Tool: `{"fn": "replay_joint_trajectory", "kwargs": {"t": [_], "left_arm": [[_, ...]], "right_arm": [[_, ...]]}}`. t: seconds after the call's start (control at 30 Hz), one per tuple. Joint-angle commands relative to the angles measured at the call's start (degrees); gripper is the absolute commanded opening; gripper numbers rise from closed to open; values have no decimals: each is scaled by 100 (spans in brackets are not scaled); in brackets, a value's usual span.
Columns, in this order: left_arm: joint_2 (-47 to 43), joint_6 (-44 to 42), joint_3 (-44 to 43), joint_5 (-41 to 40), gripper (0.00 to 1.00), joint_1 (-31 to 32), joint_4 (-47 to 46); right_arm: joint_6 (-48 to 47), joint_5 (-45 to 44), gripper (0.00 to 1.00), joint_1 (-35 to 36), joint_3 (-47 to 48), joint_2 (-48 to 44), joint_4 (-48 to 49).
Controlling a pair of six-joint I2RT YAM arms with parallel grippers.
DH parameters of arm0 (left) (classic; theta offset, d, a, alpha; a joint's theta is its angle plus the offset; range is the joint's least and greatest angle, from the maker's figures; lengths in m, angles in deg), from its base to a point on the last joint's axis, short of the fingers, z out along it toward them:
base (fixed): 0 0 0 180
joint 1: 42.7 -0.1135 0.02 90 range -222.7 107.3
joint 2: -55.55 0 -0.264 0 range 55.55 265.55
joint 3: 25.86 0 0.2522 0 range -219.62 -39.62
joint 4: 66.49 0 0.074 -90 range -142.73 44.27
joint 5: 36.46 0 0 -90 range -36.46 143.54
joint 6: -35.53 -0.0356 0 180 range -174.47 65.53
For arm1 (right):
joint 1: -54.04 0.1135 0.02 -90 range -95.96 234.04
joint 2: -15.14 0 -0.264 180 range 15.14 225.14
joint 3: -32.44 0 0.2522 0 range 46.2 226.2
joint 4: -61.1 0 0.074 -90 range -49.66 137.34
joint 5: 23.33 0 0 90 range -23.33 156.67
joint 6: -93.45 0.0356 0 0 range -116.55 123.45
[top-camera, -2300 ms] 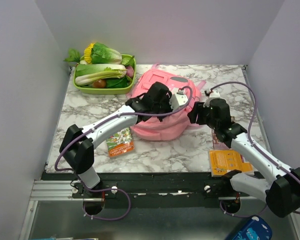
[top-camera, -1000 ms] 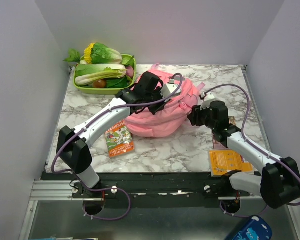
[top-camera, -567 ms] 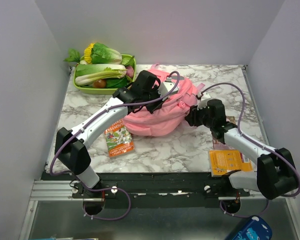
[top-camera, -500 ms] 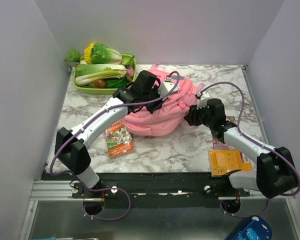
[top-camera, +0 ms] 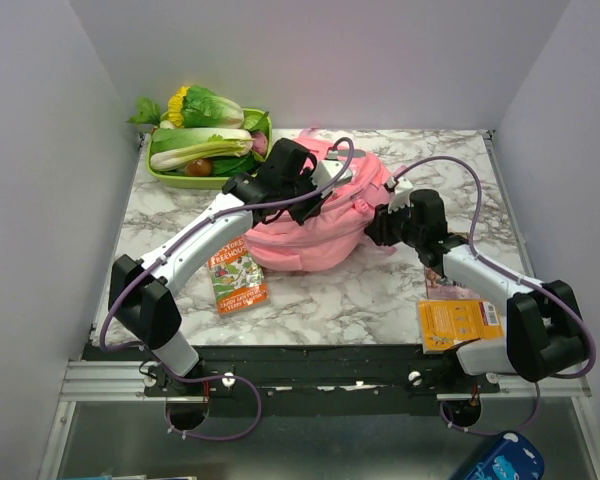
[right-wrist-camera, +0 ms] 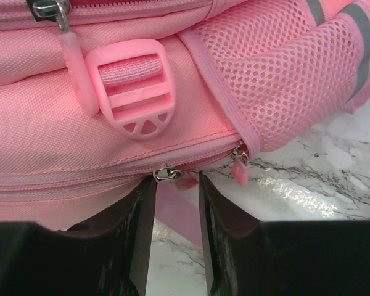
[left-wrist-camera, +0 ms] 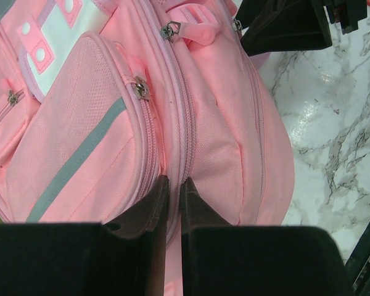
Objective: Pack the student bag
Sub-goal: Zip the student bag at the center of the board.
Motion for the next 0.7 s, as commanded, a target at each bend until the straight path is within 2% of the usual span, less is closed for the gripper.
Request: {"fn": "replay_joint_trajectory", "kwargs": {"t": [0.0, 0.17, 0.5, 0.67], "left_arm": [[-350, 130, -227, -45, 0, -139, -296], [-394, 130, -280, -37, 0, -236, -270], [-218, 165, -482, -72, 0, -315, -129], [-192, 271, -473, 42, 0, -324, -112]], "right_arm": [[-127, 461, 38, -39, 92, -5, 215], [-250, 918, 27, -39, -119, -260, 417], [75, 1130, 10, -39, -805, -1077, 751], [312, 1077, 8, -30, -1016, -1350, 716]]}}
